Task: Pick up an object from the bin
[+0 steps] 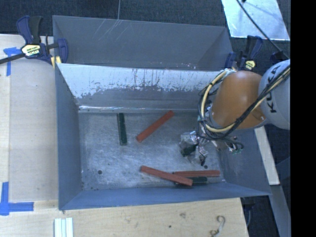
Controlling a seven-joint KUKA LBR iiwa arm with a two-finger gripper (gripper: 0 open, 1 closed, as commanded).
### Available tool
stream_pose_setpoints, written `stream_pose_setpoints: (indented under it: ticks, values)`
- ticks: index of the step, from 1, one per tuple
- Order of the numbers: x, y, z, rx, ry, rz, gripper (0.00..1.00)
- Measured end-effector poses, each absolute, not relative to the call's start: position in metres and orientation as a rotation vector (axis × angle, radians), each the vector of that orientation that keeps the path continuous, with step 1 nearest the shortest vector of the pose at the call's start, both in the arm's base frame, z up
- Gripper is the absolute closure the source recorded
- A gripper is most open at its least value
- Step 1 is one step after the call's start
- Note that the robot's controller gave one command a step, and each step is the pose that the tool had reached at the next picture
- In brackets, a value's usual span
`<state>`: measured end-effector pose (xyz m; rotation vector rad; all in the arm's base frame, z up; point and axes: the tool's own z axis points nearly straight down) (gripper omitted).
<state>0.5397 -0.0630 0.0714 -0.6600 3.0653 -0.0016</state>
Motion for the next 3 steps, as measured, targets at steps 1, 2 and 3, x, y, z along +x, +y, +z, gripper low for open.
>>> stream_pose_setpoints:
  ticks: [1, 2, 3]
  values:
    - [0.541, -0.063, 0.087, -0.661, 3.065, -0.002, 1.0]
    - [0.542, -0.063, 0.09, -0.662, 3.064, -0.002, 1.0]
    - [0.544, -0.062, 0.169, -0.659, 3.061, -0.005, 1.0]
